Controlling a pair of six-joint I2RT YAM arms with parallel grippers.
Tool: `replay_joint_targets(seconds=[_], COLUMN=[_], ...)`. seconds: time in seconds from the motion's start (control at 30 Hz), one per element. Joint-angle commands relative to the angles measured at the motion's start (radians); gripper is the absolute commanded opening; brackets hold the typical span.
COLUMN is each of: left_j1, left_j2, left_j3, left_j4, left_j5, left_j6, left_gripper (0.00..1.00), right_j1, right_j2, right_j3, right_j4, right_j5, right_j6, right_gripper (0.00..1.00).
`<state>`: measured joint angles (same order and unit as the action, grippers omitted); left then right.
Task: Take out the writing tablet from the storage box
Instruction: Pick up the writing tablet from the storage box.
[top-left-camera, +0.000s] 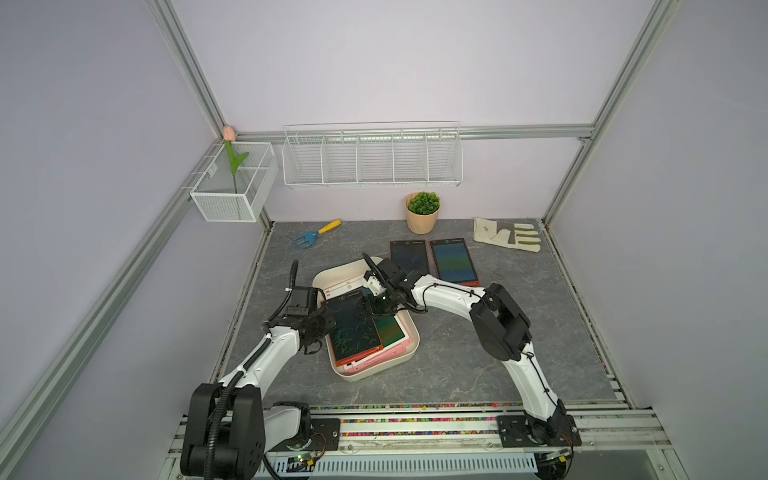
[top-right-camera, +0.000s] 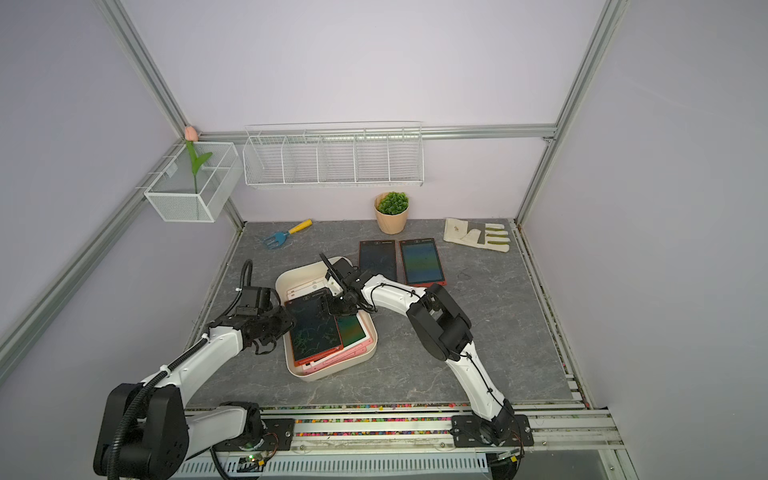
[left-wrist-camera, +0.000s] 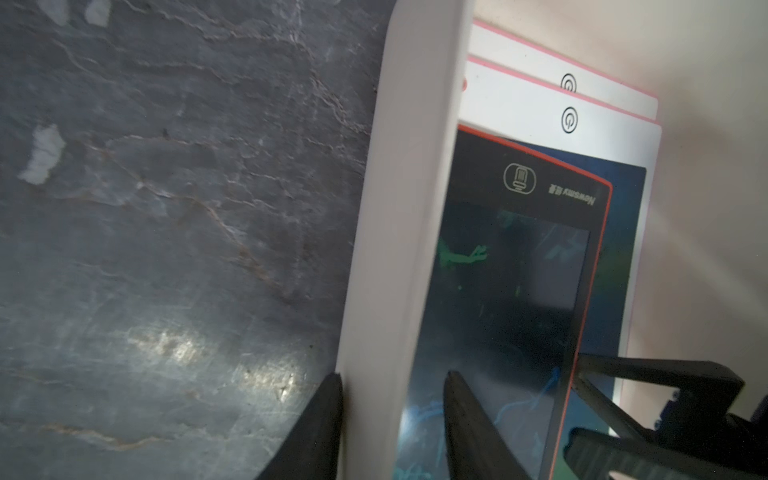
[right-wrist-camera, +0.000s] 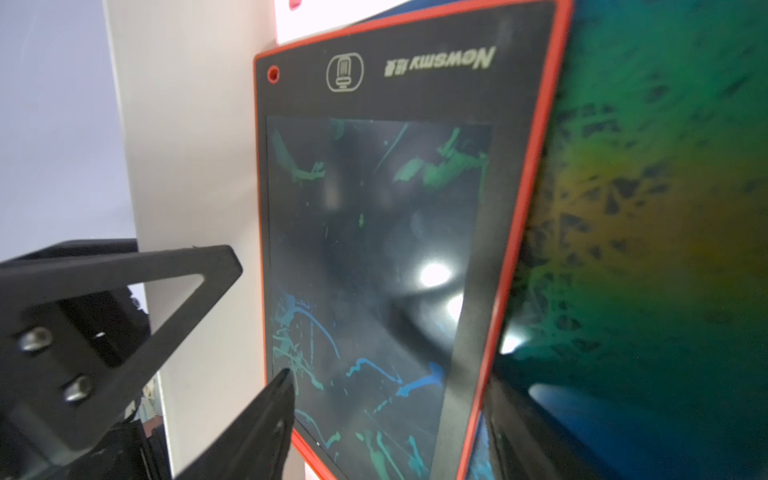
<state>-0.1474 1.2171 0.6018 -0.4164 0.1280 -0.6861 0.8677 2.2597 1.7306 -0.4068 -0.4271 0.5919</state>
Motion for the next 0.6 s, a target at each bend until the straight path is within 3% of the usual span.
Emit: replay_joint_targets(seconds=[0.0,0.57], left_j1=[-0.003,-0.003], left_j2=[0.017,0.016], left_j3=[-0.013,-0.013], left_j4=[0.039,0.038], left_j5=[0.042,0.035], left_j6=[0.011,0.025], left_gripper=[0.4,0.37], right_j1=[0.023,-0.033], right_j2=[0.032,-0.061], right_j3=[-0.075,-0.211], right_j4=[0.02,0.249], right_j5=[-0.079,-0.243], right_j6=[0.052,0.158], right_gripper=[0.7,0.54])
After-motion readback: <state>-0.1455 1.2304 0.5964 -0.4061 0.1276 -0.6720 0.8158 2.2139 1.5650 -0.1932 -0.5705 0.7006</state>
